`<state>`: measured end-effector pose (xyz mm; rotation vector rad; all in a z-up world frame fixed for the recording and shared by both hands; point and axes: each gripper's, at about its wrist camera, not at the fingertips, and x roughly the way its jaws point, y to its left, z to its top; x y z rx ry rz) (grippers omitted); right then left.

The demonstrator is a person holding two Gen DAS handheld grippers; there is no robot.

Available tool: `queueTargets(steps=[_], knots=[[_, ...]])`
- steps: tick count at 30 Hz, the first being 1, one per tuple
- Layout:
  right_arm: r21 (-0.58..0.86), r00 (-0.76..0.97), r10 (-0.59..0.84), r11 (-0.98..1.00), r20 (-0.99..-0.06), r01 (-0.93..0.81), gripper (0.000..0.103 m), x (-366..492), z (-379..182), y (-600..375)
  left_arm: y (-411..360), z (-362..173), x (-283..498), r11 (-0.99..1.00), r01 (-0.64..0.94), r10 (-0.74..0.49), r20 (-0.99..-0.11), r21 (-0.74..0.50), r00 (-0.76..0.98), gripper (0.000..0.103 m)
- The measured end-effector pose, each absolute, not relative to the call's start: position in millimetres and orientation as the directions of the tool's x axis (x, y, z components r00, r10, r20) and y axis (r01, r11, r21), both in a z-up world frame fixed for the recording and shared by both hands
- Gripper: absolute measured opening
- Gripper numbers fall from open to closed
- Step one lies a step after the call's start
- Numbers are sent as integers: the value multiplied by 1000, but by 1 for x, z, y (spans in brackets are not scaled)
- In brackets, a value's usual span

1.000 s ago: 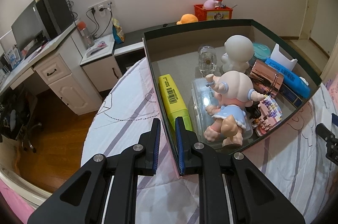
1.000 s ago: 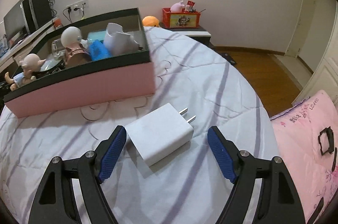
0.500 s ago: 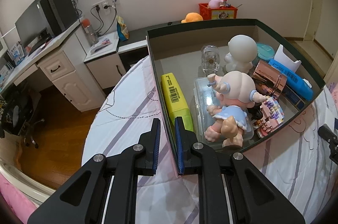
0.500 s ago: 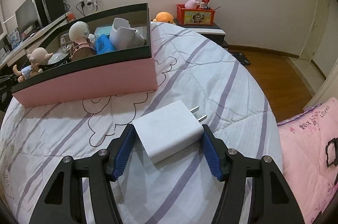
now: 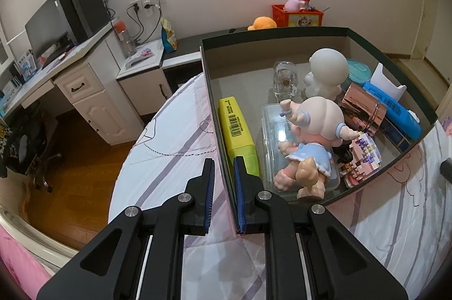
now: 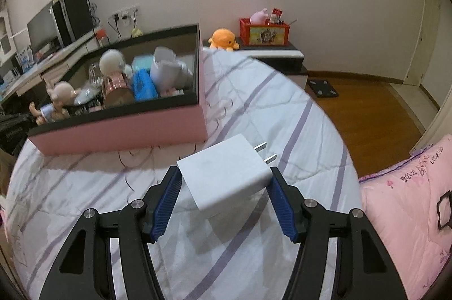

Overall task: Organize rigid objects
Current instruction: 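Carry the white charger into the pink box and open the right tool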

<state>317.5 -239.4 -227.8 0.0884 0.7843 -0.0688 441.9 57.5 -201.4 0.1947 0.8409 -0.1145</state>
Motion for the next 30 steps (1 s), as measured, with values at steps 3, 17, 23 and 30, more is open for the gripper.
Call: queueTargets(steps=[3,17,23,30], knots=[[56,728,-21,995,-685,81,63,316,-216,-239,58,-202,442,978,169,-24,-750,119,661,11],[24,790,73,997,-609,-74,63,363,-164,-200,57,-204,447,993,95,-3,-765,76,644,7],[30,738,170,979,-653,-199,63,405,-174,-154,55,-206,450,997,51,19,-774,66,633,7],[0,673,203,957,-711,-289,64,434,-196,-109,52,-208,452,997,21,47,-778,78,626,7]])
